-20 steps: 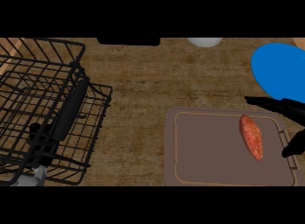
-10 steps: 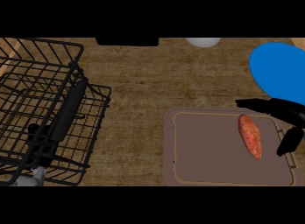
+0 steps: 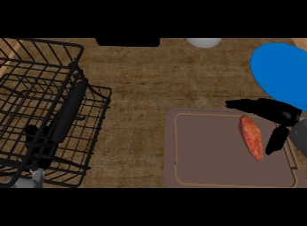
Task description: Pick the sweet potato from the tray and place it in the plate
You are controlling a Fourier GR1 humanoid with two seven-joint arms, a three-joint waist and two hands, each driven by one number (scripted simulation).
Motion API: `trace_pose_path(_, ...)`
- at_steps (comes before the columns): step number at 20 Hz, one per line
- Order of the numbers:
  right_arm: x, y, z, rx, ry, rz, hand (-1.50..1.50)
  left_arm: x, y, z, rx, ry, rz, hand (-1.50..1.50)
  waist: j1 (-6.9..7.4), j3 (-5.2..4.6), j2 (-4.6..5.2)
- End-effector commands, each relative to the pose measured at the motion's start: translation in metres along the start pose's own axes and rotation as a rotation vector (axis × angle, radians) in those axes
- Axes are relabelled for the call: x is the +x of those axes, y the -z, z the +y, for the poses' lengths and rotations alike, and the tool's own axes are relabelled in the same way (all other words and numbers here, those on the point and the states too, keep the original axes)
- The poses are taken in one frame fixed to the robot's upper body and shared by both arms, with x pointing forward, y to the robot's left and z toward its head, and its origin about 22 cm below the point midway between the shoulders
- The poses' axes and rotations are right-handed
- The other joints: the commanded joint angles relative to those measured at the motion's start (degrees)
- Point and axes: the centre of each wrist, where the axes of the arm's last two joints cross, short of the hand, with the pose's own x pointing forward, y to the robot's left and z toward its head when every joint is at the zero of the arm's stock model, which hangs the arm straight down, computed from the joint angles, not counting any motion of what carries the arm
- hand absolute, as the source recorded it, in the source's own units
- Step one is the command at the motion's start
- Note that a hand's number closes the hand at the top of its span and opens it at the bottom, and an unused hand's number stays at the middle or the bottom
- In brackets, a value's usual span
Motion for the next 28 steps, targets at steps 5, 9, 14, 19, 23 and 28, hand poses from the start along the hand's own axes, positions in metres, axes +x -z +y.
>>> trace_pose_path(5,0.004,0.016,0.024,0.103,-0.054,-0.024,-1.50,0.060,0.021,0.010,0.022,-0.015,-0.106,0.00,-0.93,0.98,-0.67)
trace_pose_path(9,0.015,0.032,0.023,0.161,-0.097,-0.126,1.50,0.046,0.027,0.006,0.032,-0.027,-0.102,0.00,-1.01,0.95,-0.47)
trace_pose_path(14,0.010,0.031,0.037,0.121,-0.048,-0.137,1.50,0.052,0.027,0.001,0.023,-0.027,-0.117,0.00,-0.96,0.98,-0.41)
trace_pose_path(19,0.023,0.061,0.018,-0.048,0.067,0.088,1.50,0.044,0.015,0.005,0.028,-0.027,-0.097,0.00,-0.87,0.92,-0.77)
trace_pose_path(23,0.046,0.104,-0.003,-0.225,0.158,0.303,1.50,0.044,0.019,-0.005,0.018,-0.027,-0.099,0.00,-0.53,0.90,-0.45)
trace_pose_path(28,0.069,0.116,-0.031,-0.535,-0.014,0.404,1.50,0.038,0.019,0.004,0.043,-0.022,-0.086,0.00,-1.47,0.91,-0.80)
